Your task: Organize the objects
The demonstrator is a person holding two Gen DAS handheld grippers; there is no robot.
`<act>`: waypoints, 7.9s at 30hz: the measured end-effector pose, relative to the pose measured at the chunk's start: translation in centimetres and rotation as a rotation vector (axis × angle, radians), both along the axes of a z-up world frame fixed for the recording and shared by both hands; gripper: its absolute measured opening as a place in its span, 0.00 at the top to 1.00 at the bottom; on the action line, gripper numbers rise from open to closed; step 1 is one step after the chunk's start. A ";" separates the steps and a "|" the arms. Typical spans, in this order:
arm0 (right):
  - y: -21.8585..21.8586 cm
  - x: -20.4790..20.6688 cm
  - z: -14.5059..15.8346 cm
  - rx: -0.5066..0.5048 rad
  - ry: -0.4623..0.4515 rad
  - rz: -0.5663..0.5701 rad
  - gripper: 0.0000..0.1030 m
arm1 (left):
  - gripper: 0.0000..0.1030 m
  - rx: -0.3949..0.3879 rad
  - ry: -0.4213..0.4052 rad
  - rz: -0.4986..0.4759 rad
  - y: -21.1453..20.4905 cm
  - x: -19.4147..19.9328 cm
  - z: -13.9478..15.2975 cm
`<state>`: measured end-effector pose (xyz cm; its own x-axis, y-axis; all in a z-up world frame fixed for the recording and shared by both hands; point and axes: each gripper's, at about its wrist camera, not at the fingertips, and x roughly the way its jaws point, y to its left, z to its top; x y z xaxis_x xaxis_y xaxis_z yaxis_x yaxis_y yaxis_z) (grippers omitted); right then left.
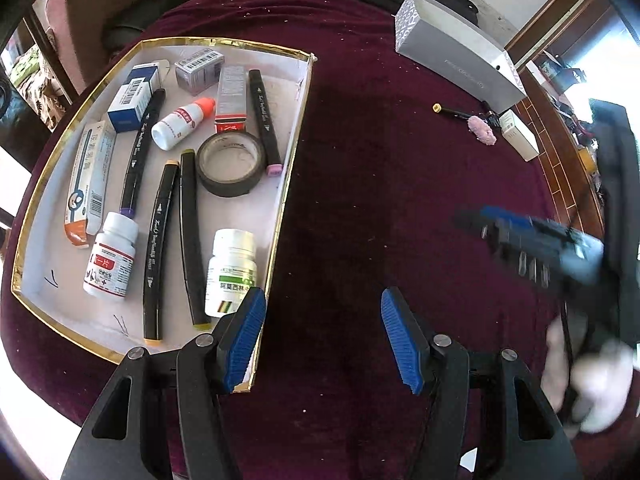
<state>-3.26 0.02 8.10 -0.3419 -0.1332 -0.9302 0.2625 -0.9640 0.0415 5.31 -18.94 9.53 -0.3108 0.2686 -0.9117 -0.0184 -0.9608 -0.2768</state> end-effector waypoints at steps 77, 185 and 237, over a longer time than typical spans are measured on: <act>19.6 0.0 -2.2 -0.402 -0.120 -0.460 0.74 | 0.89 -0.073 0.226 -0.543 19.8 -18.6 -1.6; -14.2 -3.0 2.8 -0.190 0.012 -0.038 0.49 | 0.01 -0.104 0.782 0.269 -14.9 4.4 14.0; -18.1 8.7 0.7 -0.025 0.059 0.387 0.47 | 0.01 -0.306 0.297 0.477 -15.8 3.1 6.1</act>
